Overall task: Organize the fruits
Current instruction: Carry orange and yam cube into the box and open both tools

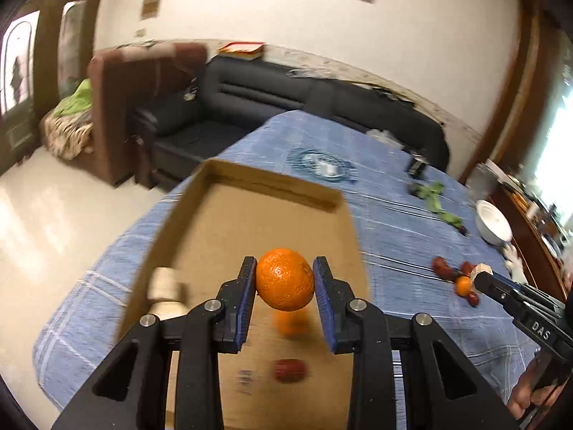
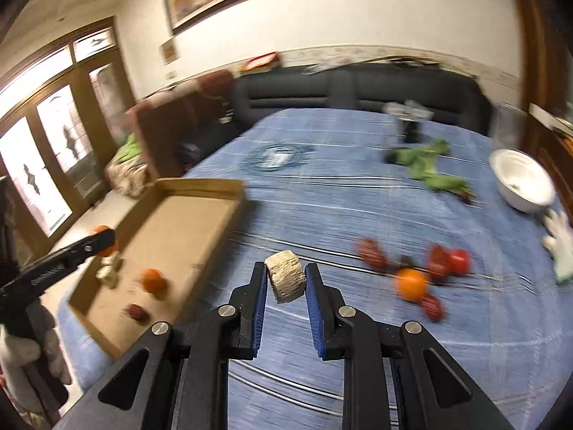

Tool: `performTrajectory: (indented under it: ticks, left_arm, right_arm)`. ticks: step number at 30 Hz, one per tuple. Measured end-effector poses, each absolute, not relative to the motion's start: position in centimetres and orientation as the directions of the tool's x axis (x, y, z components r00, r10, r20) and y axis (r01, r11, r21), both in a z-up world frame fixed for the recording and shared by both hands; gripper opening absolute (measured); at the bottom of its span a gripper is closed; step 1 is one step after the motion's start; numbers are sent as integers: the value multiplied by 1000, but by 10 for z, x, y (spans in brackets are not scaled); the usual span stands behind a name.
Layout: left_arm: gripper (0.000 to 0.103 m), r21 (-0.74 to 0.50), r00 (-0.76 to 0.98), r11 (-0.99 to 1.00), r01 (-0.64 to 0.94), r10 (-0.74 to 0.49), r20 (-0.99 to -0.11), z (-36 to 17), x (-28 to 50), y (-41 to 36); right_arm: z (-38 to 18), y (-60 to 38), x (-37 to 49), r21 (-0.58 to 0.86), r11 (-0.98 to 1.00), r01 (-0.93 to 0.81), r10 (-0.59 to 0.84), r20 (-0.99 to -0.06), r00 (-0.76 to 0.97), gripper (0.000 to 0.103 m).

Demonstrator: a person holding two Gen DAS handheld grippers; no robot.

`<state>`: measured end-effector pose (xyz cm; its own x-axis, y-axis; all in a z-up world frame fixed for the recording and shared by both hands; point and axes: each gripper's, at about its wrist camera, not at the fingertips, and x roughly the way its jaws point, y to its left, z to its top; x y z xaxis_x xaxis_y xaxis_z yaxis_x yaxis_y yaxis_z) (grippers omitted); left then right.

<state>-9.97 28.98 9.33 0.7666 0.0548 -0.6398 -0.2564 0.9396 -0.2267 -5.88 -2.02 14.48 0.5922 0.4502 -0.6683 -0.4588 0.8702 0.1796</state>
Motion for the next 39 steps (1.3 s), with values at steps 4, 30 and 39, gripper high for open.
performTrajectory:
  ticks: [4,30,39]
  left_arm:
    - [31,-166,718,950,-265,80,-692,88,-78,319]
    - [53,-252,622,926,-283,-23,-783,53,-43,374]
    - [60,-373,735,871,-320,-20,-678,84,-98,363]
  right_arm:
    - [144,38,-54,177,816,-551,505,-683,528,24]
    - [92,149,-20,143,771,-621,467,-790,397,34]
    - [97,79,-53,153,841,-519,421,-788,450,49]
